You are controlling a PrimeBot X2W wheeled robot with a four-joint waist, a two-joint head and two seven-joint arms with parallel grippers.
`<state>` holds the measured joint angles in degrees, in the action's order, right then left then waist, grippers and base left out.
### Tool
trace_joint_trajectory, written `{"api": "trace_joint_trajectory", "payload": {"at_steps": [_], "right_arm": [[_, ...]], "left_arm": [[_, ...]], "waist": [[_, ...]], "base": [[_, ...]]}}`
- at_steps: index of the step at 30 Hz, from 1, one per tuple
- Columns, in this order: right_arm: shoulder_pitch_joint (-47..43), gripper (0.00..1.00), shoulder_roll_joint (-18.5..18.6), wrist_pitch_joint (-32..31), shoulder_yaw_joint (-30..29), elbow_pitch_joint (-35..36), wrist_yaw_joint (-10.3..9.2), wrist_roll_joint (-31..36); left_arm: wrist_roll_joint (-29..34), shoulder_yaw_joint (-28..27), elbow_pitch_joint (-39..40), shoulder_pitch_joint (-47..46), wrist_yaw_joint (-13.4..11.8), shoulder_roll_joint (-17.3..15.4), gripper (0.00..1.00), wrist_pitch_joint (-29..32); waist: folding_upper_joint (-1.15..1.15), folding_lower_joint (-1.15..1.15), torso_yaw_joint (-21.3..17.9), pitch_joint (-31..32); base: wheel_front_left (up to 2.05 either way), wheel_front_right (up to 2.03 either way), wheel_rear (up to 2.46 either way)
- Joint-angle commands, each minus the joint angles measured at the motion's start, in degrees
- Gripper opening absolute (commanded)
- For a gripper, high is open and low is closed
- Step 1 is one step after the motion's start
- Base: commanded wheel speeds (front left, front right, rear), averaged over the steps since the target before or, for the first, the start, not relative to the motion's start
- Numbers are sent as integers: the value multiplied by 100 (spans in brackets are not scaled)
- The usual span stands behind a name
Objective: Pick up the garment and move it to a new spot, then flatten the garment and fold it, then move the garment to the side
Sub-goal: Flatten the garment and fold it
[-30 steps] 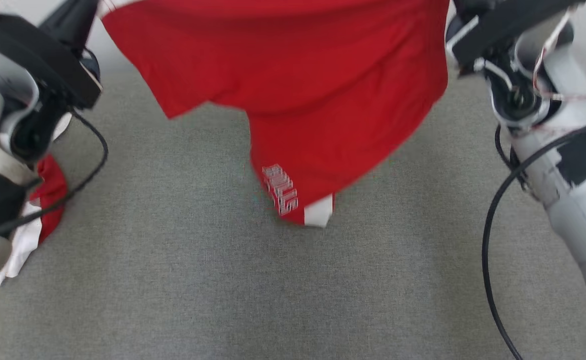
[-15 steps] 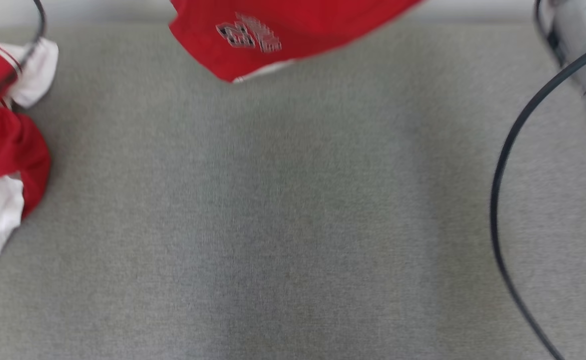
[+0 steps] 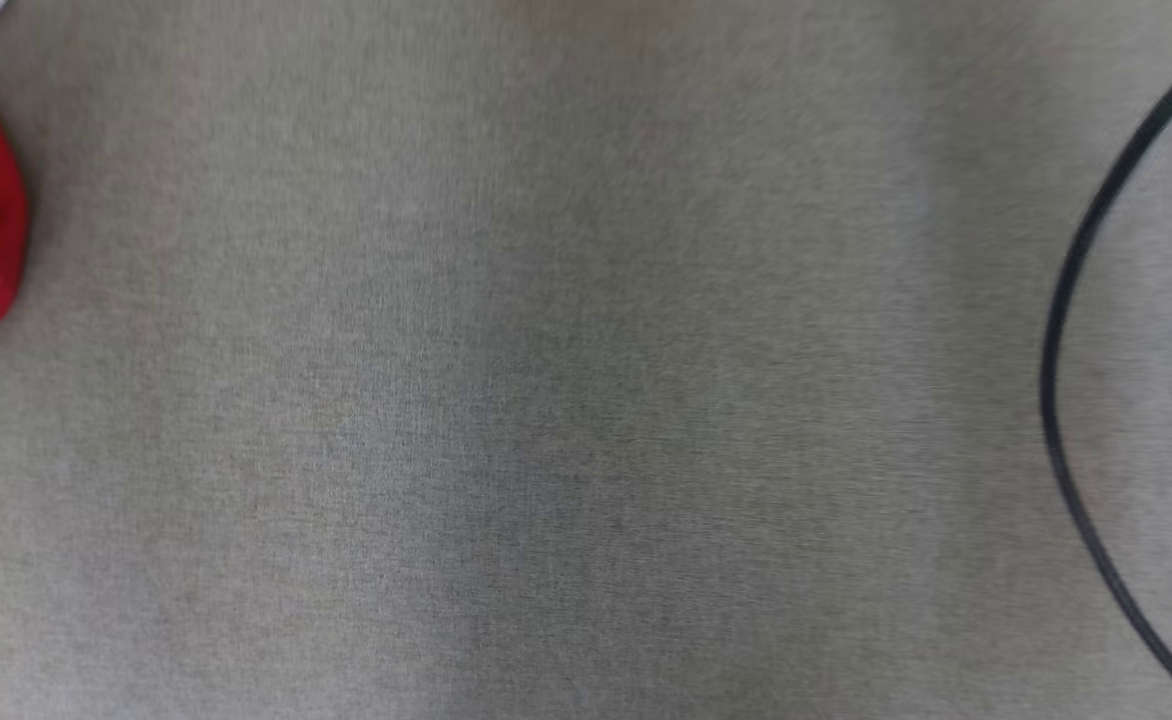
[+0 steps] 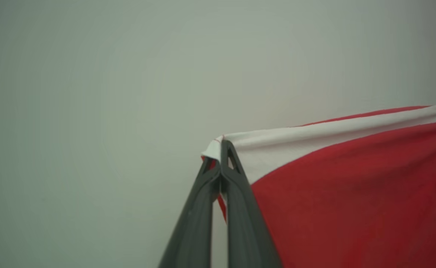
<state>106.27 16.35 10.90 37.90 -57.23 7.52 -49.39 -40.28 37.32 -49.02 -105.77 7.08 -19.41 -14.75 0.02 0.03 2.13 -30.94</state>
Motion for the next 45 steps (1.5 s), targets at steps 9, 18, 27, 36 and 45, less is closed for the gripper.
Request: {"api": "trace_joint_trajectory", "payload": {"at_steps": [9, 18, 27, 36, 45], "right_arm": [[-484, 0, 263, 31, 224, 446, -6, -388], [-2414, 0, 1343, -478, 946, 2311, -3, -1811], [-3829, 0, 1901, -644, 1513, 3294, -2, -2851], [-4807, 0, 1947, -465, 2071, 3565, -2, -3221], [-5635, 0, 1914, -212, 2482, 3564, -2, -3523]], "left_arm": [[435, -983, 1187, 686, 19, 87, 0, -43], [-132, -768, 1934, 2378, 38, 25, 0, -47], [-1100, -366, 1933, 3674, 40, -158, 0, -44], [-1511, -419, 1860, 5080, 40, -126, 0, -45], [-1596, -671, 1882, 6359, 40, 98, 0, -45]], "waist": [[-2, -3, 112, -894], [-2, -3, -42, -574], [-2, -3, -131, 77], [-2, -3, -188, 828], [-2, -3, -203, 1474]], "base": [[0, 0, 0], [0, 0, 0], [0, 0, 0], [0, 0, 0], [0, 0, 0]]}}
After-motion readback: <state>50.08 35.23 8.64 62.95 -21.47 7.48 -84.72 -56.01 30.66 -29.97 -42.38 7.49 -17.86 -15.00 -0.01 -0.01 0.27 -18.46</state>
